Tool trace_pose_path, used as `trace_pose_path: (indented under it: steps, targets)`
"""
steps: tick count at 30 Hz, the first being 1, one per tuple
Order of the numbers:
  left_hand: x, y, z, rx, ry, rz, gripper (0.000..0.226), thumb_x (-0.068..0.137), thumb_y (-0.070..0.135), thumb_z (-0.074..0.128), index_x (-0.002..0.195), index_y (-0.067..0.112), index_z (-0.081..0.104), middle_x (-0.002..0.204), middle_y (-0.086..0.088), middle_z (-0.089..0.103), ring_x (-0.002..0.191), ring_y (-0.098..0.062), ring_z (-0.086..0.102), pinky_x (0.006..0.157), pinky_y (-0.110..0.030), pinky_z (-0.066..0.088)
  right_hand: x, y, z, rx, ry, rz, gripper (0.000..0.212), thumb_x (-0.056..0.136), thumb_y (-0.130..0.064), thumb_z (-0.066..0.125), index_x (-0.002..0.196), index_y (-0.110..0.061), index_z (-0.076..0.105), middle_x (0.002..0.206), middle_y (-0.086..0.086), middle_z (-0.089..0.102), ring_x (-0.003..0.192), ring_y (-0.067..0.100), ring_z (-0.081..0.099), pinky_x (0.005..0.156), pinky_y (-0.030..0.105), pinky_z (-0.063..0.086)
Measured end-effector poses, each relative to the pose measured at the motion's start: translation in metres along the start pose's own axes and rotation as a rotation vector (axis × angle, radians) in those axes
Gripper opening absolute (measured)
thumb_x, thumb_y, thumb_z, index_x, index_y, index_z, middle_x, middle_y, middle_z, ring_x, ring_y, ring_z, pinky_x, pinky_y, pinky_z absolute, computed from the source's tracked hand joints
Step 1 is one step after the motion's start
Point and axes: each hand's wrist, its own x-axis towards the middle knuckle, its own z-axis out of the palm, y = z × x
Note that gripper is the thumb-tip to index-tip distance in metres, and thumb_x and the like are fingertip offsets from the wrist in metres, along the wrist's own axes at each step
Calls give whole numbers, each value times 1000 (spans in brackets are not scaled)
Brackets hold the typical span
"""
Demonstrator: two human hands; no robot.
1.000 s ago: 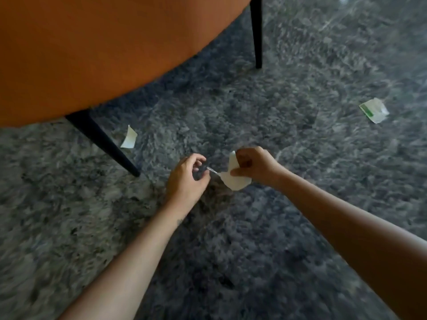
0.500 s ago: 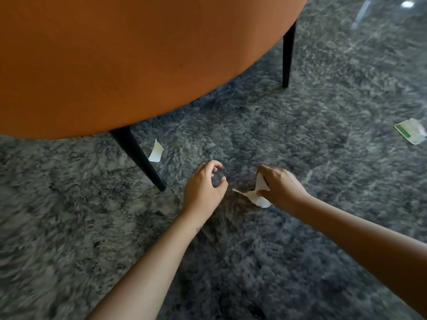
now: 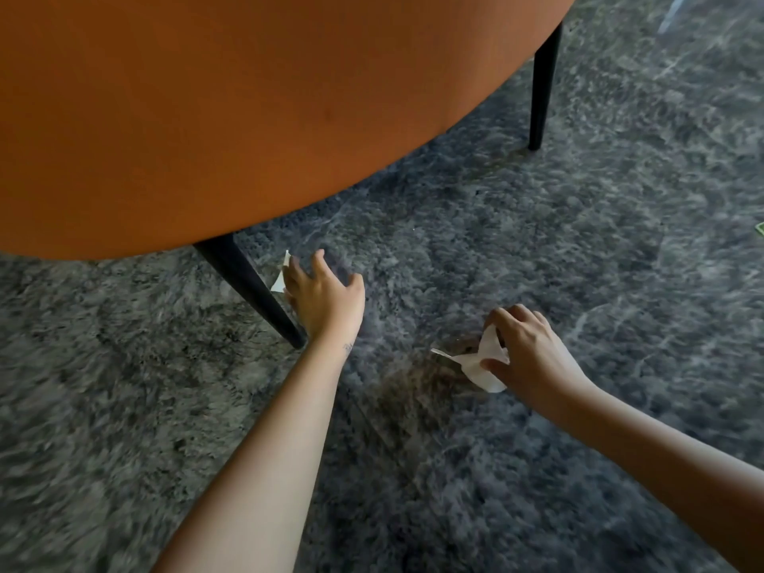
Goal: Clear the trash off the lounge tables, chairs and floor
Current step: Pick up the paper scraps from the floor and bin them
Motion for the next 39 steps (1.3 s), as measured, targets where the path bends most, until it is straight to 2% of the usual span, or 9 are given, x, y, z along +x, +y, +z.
trace_pose_path:
  steps: [5, 13, 16, 19, 21, 28, 31, 35, 39]
  targets:
    - [5, -4, 5, 37, -101, -124, 58, 93, 36, 43, 144, 23, 19, 156, -13, 2, 144, -26, -3, 115, -46, -2, 2, 1, 1, 102, -22, 45, 40, 79, -18, 71, 113, -12, 51, 105, 4, 43, 103, 25, 44, 75, 27, 34]
    - [0, -12, 7, 99, 51, 30, 53, 89, 32, 49, 138, 19, 34, 149, -11, 24, 137, -30, 18, 114, -46, 11, 6, 1, -3, 109, -81, 81, 49, 76, -17, 73, 119, -12, 51, 115, 8, 53, 104, 25, 50, 74, 26, 35]
    - [12, -15, 2, 47, 83, -21, 55, 92, 31, 47, 142, 18, 28, 155, -11, 3, 141, -30, 2, 115, -43, 14, 6, -1, -4, 109, -92, 71, 49, 77, -17, 73, 120, -11, 51, 115, 7, 52, 103, 24, 50, 75, 26, 37]
    - [24, -9, -1, -68, -15, -219, 57, 96, 30, 38, 147, 22, 16, 156, -13, -9, 143, -30, -6, 113, -43, 8, 5, -1, -5, 114, -98, 66, 45, 77, -16, 73, 117, -11, 51, 113, 7, 52, 101, 24, 49, 75, 27, 37]
    - [27, -5, -1, -66, -8, -251, 53, 96, 28, 38, 145, 21, 21, 155, -15, 3, 140, -32, 5, 110, -44, 13, 5, 0, -5, 108, -98, 56, 44, 77, -17, 73, 115, -11, 51, 112, 7, 51, 98, 23, 48, 74, 26, 36]
    - [27, -8, 3, 21, 118, -37, 30, 93, 15, 46, 123, 18, 52, 133, -9, 41, 121, -31, 35, 98, -44, 33, 9, -1, -7, 105, -83, 35, 43, 75, -17, 75, 112, -10, 54, 96, -2, 42, 86, 16, 43, 71, 24, 33]
    - [25, -7, 1, -28, 112, 31, 23, 92, 10, 51, 109, 21, 62, 123, -4, 48, 113, -27, 42, 79, -34, 41, 8, 0, -7, 101, -81, 58, 44, 75, -17, 75, 112, -10, 53, 94, -2, 39, 85, 18, 43, 70, 24, 31]
    - [14, 3, -1, -36, -5, 53, 25, 88, 13, 61, 111, 23, 60, 121, -7, 50, 109, -28, 51, 84, -41, 50, 6, -2, -9, 94, -115, 77, 47, 75, -17, 75, 115, -8, 52, 105, 7, 50, 91, 20, 44, 71, 26, 34]
    - [-2, 17, -4, 0, -144, 34, 53, 84, 15, 67, 131, 22, 43, 125, -10, 51, 112, -28, 52, 82, -40, 50, 2, -4, -12, 122, -176, 95, 43, 74, -13, 74, 112, -9, 55, 112, 9, 59, 104, 24, 52, 77, 32, 45]
